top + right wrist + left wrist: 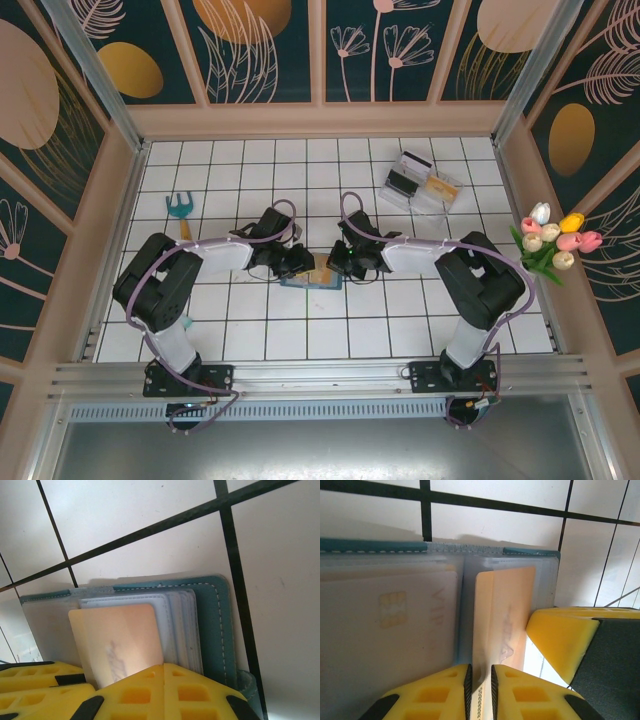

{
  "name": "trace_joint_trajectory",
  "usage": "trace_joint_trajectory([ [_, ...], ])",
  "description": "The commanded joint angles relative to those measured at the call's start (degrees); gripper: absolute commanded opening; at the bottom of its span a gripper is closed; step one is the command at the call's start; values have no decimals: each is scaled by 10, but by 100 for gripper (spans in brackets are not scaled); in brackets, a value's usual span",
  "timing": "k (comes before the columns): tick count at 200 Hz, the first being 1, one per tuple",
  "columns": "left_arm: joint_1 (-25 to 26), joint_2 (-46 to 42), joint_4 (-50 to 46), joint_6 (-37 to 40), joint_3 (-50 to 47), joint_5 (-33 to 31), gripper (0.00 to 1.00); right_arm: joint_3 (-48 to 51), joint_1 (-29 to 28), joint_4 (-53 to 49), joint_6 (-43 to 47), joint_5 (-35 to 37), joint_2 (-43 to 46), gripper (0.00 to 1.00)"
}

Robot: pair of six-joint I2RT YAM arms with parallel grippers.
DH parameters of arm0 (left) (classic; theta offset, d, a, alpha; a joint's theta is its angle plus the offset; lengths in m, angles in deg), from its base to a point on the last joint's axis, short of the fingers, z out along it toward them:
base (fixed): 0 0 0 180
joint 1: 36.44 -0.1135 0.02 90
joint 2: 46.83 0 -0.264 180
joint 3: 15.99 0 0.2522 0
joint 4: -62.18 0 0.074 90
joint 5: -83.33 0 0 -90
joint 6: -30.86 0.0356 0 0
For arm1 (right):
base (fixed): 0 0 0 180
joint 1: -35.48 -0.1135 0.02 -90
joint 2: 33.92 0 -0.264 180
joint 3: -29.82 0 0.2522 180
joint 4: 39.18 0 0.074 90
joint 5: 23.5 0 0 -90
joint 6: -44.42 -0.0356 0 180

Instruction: Take the credit cards out of the card holder

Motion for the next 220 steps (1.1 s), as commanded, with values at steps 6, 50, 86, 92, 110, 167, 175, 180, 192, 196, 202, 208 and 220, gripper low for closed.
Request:
trace_joint_trajectory([
  [6,-2,5,9,-2,6,9,20,-1,1,-29,10,8,-23,4],
  [50,-4,-4,-6,6,2,-10,14,-1,1,-33,12,10,-24,4],
  [86,-12,-17,-24,19,-8,-27,10,0,1,-36,10,16,-26,4],
  [92,-14,-21,-27,21,-12,-30,10,-1,1,-38,10,19,-25,4],
  [110,-23,-45,-26,23,-27,-36,10,-3,-1,-41,9,25,-23,4],
  [167,-36,-58,1,20,-45,-6,10,-12,-4,-27,17,18,-18,4],
  [175,-36,-56,1,21,-45,-6,10,-14,-5,-19,19,20,-9,4],
  [180,-37,-55,1,21,-44,-7,10,-15,-6,-13,21,22,0,4],
  [192,-36,-53,0,23,-44,-7,10,-22,-6,-5,28,29,20,4],
  [196,-36,-52,0,23,-43,-8,10,-26,-7,-5,31,31,25,5],
  [202,-36,-52,0,24,-43,-8,10,-33,-7,-7,36,34,31,5],
  [208,-36,-51,-1,26,-43,-8,10,-41,-6,-8,41,33,35,5],
  [220,-36,-50,-1,26,-42,-8,10,-52,-7,-8,50,18,31,5],
])
